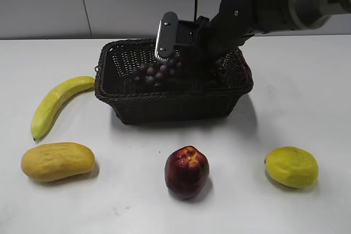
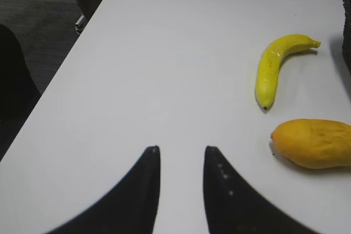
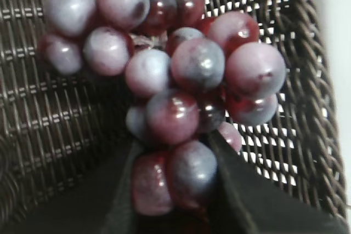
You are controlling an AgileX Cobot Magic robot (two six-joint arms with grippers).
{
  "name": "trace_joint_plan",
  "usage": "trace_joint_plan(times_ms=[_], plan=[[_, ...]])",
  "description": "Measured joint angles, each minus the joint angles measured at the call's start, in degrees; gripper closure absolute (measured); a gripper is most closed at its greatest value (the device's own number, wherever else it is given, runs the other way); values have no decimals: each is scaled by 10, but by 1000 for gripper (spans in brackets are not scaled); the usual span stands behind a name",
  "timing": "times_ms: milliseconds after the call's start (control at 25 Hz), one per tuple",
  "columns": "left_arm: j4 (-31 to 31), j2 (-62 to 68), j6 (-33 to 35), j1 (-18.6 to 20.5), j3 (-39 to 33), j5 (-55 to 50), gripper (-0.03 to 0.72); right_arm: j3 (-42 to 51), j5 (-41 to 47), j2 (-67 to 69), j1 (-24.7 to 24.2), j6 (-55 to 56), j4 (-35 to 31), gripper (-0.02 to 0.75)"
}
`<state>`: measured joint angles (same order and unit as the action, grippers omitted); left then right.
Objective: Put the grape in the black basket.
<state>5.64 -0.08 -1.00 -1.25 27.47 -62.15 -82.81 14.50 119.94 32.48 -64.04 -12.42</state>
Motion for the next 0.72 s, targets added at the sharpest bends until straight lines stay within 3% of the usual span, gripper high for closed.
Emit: trace_joint_plan(times_ms=[80, 160, 440, 720], plan=[[0, 0, 0, 0, 0, 0, 471, 0, -14, 0, 0, 0, -3, 192], [0, 0, 0, 0, 0, 0, 471, 0, -26, -1, 0, 0, -5, 130], [0, 0, 0, 0, 0, 0, 471, 0, -36, -53, -17, 22, -20, 148], [0, 0, 0, 0, 0, 0, 471, -1, -40, -92, -130, 194, -34, 149]])
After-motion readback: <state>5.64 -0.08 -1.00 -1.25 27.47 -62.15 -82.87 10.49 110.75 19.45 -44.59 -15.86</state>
